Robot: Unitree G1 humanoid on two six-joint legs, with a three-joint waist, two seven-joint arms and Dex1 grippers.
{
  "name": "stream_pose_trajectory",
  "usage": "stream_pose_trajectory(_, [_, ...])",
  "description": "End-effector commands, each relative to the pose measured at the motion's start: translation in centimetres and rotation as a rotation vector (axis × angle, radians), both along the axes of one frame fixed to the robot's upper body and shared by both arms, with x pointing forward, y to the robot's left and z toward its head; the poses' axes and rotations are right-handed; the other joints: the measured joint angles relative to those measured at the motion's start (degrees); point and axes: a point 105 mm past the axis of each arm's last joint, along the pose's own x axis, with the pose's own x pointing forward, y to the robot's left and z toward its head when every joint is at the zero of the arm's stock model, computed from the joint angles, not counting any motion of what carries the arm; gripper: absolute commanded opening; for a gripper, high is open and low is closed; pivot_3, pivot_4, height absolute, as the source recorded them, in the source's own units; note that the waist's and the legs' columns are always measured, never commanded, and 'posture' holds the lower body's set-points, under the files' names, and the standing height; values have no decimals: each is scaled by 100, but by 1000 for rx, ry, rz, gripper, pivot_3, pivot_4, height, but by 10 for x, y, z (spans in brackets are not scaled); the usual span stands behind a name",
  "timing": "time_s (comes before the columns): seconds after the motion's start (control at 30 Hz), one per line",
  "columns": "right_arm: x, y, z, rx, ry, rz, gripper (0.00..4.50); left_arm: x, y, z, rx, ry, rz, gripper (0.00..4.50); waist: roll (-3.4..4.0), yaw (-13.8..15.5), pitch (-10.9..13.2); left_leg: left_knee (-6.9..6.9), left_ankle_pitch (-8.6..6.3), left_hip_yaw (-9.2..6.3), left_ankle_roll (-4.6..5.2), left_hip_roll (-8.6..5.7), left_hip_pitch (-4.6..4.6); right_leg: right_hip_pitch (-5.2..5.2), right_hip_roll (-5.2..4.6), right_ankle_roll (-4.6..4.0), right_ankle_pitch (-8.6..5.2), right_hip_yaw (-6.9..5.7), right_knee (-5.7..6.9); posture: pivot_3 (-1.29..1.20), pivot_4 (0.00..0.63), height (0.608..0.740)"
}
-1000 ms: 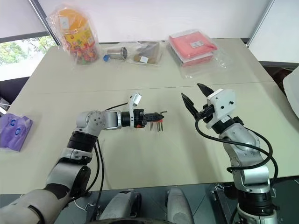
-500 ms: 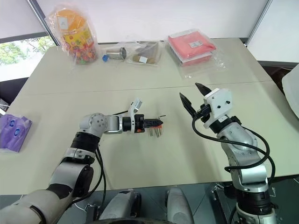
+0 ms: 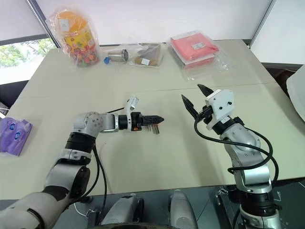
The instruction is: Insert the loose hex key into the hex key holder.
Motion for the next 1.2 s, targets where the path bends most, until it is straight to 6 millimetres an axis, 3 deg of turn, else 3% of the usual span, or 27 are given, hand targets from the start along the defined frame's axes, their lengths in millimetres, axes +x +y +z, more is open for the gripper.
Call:
stream_pose_trajectory(0.03, [0,1,13,-18,-62,9,3104,9,26,-12,127,-20,70,4440,0,-1,0,0,0,0,0,0,0,0,0,0,0,0,0,0,150,740])
stream_pose_trajectory(0.2, [2,3,14,-21,-68,15,3104,12,35,-15,226,-43,65,4440,0,1,-1,0,0,0,1,0,0,0,0,0,0,0,0,0,150,740])
stream_pose_trajectory(0.37, [4,5,14,-22,-75,20,3104,2,31,-2,212,-133,-56,4440,0,-22,-1,-4,0,1,0,2,0,-4,1,0,0,1,1,0,150,740])
stream_pose_trajectory(0.57, [6,6,14,-25,-75,28,3104,-9,40,-15,335,-248,-193,4440,0,5,-1,-8,0,1,0,0,-3,-6,-2,0,0,1,-1,0,150,740])
stream_pose_trajectory(0.7, [7,7,14,-27,-77,34,3104,-5,42,-7,326,-272,-177,4440,0,14,-1,-7,-7,1,13,-1,-4,-5,-2,0,0,1,-2,0,150,740])
stream_pose_trajectory(0.9, [10,8,15,-42,-82,45,3104,7,62,6,420,-435,-133,4440,0,-6,0,-6,-15,1,26,1,-4,-7,0,0,0,1,-1,0,150,740])
stream_pose_trajectory(1.2, [14,8,18,-86,-90,77,3104,10,86,27,523,-652,-116,4440,-1,28,2,-3,-15,1,26,-3,-12,-9,-5,0,0,1,-4,0,150,740])
